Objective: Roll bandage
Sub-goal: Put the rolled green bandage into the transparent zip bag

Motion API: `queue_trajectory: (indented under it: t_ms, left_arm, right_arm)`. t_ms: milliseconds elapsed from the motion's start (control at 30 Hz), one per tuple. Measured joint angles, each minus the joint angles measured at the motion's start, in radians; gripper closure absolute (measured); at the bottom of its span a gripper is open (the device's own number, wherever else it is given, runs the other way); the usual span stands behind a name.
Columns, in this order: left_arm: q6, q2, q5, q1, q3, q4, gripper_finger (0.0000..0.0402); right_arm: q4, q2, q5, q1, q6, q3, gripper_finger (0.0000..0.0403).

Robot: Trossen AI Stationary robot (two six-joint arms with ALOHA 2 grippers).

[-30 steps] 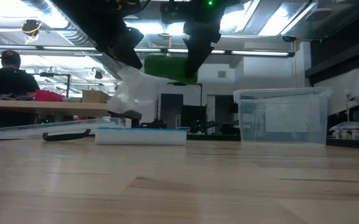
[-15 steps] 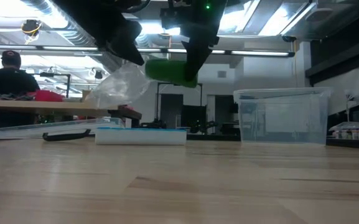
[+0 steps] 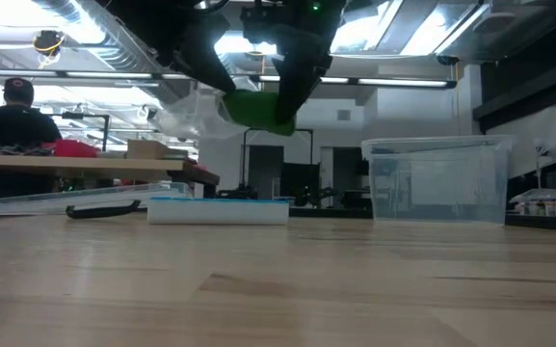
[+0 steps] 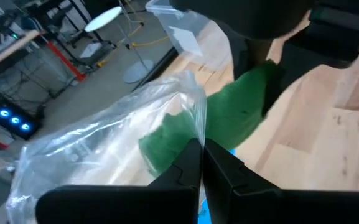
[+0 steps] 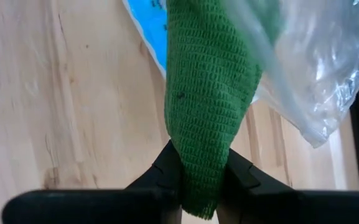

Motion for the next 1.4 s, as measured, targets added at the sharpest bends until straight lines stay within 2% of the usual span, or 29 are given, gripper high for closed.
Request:
queue_trajectory:
  t_ms: [367,700,1000,1133,1400]
  left_arm:
    - [-0.100,0.000,0.123,0.000,0.000,-0.002,0.0401]
    - [-0.111,0.000,0.235,0.001,0.000,0.104,0.0401]
    - [-0.104,0.000,0.255,0.000,0.002,0.125,0.0401]
    - [-0.040,0.000,0.248,-0.002,0.001,0.210,0.0401]
    - [0.027,0.001,0.248,-0.003,0.001,0.250,0.0401]
  right_arm:
    - [-0.012,0.000,0.003,0.000,0.054,0.000,0.0345]
    - [0.057,0.000,-0.112,0.000,0.056,0.006,0.0345]
    - [0.016,0.000,-0.141,0.000,0.036,0.147,0.0344]
    - [0.021,0.000,-0.141,0.000,-0.001,0.164,0.0320]
    - [0.020,-0.001,-0.170,0.000,-0.084,0.164,0.0235]
